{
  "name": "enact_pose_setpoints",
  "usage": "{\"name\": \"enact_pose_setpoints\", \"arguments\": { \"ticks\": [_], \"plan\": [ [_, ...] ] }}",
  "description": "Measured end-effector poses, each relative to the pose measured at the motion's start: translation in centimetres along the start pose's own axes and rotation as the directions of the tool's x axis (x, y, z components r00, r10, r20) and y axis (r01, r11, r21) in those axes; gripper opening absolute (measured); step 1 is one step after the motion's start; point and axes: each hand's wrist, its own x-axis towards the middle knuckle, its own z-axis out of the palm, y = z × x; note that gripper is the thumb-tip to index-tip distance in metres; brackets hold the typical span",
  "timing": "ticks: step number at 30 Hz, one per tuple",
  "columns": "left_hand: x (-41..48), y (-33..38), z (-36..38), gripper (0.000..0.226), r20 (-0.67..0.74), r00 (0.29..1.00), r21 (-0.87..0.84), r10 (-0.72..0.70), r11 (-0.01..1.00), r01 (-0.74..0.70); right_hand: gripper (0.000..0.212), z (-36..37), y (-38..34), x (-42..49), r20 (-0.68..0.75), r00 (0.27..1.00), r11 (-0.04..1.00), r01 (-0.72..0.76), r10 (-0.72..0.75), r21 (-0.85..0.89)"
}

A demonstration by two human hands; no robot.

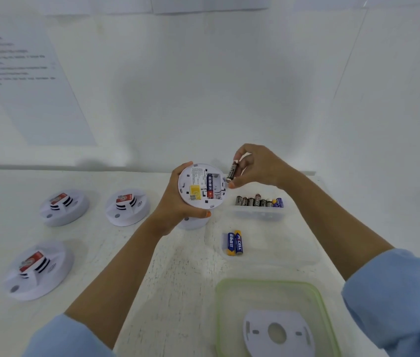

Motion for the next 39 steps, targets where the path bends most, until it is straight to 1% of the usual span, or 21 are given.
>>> {"name": "enact_pose_setpoints", "arguments": {
  "ticks": [3, 8, 10, 13, 16, 18, 21, 23, 26, 28, 31, 33, 37, 39],
  "plan": [
    [0.0, 0.4, 0.8, 0.108, 0.027, 0.999, -0.013, 0.034, 0.999, -0.034, 0.047, 0.7, -1.4, -0.7, 0.014, 0.997, 0.989, 0.073, -0.072, -0.127],
    [-0.6, 1.3, 1.6, 0.110, 0.053, 0.996, -0.030, 0.067, 0.997, -0.065, 0.031, 1.0, -2.7, -1.6, 0.046, 0.988, 0.921, 0.153, -0.146, -0.358],
    [-0.9, 1.5, 1.7, 0.109, 0.038, 0.996, -0.028, 0.077, 0.997, -0.076, 0.028, 1.1, -3.3, -2.2, 0.025, 0.986, 0.873, 0.160, -0.167, -0.460],
    [-1.4, 1.8, 1.9, 0.106, 0.020, 0.995, -0.043, 0.095, 0.995, -0.094, 0.030, 1.6, -3.9, -3.6, -0.005, 0.980, 0.764, 0.154, -0.201, -0.626],
    [-2.1, 2.0, 1.9, 0.104, 0.020, 0.994, -0.090, 0.103, 0.991, -0.101, 0.040, 2.2, -3.9, -5.1, 0.000, 0.983, 0.725, 0.134, -0.182, -0.675],
    [-2.6, 2.2, 1.9, 0.103, 0.032, 0.994, -0.119, 0.103, 0.988, -0.099, 0.046, 2.6, -3.8, -6.1, 0.036, 0.986, 0.703, 0.143, -0.164, -0.697],
    [-3.4, 2.5, 2.0, 0.101, 0.062, 0.993, -0.151, 0.104, 0.984, -0.093, 0.046, 3.0, -3.7, -7.4, 0.078, 0.986, 0.677, 0.157, -0.145, -0.719],
    [-4.0, 2.8, 2.0, 0.101, 0.064, 0.992, -0.177, 0.108, 0.980, -0.095, 0.045, 3.2, -3.7, -8.0, 0.091, 0.984, 0.699, 0.171, -0.151, -0.694],
    [-4.8, 3.2, 1.7, 0.101, 0.076, 0.990, -0.207, 0.117, 0.973, -0.099, 0.049, 3.5, -3.6, -8.9, 0.100, 0.985, 0.801, 0.172, -0.140, -0.573],
    [-5.7, 3.5, 1.4, 0.101, 0.100, 0.988, -0.191, 0.121, 0.976, -0.100, 0.049, 3.9, -3.2, -9.8, 0.078, 0.988, 0.877, 0.151, -0.130, -0.456],
    [-7.6, 3.9, 1.7, 0.102, 0.158, 0.980, -0.156, 0.121, 0.983, -0.096, 0.047, 4.5, -2.5, -11.9, 0.004, 0.994, 0.972, 0.111, -0.112, -0.205],
    [-9.1, 3.8, 2.2, 0.103, 0.168, 0.979, -0.146, 0.114, 0.985, -0.089, 0.049, 4.9, -2.1, -13.3, 0.000, 0.996, 0.991, 0.086, -0.087, -0.101],
    [-12.0, 3.7, 3.4, 0.105, 0.165, 0.982, -0.121, 0.095, 0.990, -0.075, 0.062, 5.4, -1.3, -15.6, 0.060, 0.995, 0.995, 0.086, -0.082, -0.054],
    [-13.3, 3.7, 3.7, 0.107, 0.162, 0.985, -0.094, 0.068, 0.994, -0.053, 0.064, 5.3, -0.8, -16.9, 0.073, 0.995, 0.997, 0.065, -0.061, -0.047]
  ]
}}
